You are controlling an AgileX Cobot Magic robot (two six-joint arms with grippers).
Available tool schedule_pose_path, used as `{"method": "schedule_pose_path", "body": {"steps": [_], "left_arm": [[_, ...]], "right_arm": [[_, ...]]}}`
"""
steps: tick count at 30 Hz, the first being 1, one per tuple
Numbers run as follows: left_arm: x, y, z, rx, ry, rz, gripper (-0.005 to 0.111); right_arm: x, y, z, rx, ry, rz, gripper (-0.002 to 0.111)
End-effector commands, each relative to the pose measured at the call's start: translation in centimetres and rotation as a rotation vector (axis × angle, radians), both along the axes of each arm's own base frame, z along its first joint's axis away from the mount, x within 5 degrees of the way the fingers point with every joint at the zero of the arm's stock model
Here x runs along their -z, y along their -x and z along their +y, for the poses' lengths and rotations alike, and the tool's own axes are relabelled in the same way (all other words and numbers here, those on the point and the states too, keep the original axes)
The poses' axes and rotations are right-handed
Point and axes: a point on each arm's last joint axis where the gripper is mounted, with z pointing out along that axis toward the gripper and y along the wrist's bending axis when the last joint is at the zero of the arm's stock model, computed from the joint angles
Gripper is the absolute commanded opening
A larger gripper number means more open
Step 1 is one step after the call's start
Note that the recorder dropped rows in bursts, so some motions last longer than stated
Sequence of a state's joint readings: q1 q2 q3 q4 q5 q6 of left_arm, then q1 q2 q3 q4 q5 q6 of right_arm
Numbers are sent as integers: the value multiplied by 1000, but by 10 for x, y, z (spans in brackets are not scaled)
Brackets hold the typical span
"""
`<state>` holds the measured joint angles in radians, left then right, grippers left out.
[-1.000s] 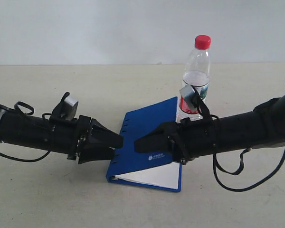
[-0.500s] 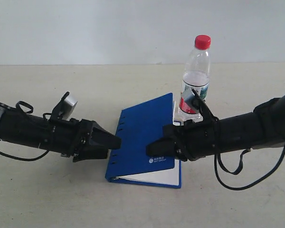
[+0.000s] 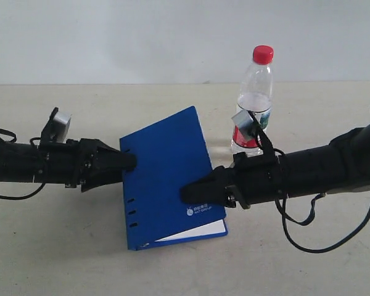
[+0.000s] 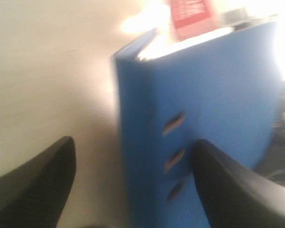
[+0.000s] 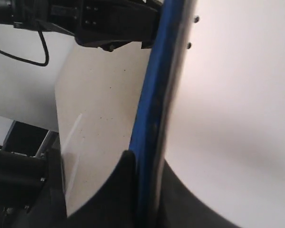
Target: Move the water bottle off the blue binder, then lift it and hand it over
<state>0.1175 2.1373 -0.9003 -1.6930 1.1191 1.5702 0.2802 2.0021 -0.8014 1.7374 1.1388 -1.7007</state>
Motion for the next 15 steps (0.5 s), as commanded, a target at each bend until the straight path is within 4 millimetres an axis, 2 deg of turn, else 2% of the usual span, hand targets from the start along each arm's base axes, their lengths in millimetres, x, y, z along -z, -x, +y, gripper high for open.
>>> {"method": "schedule_pose_path", "body": {"steps": [1,7,15], "left_arm": [[-10,0,-3,18,84,-85,66],[-9,1,-13,43,86,-82,66],[-9,9,-48,150,89,-81,66]], "right_arm": [[-7,2,2,-34,-69,-28,0],[-6,1,1,-27,-54,-29,0],[8,-6,-4,83,97,50,0]]}}
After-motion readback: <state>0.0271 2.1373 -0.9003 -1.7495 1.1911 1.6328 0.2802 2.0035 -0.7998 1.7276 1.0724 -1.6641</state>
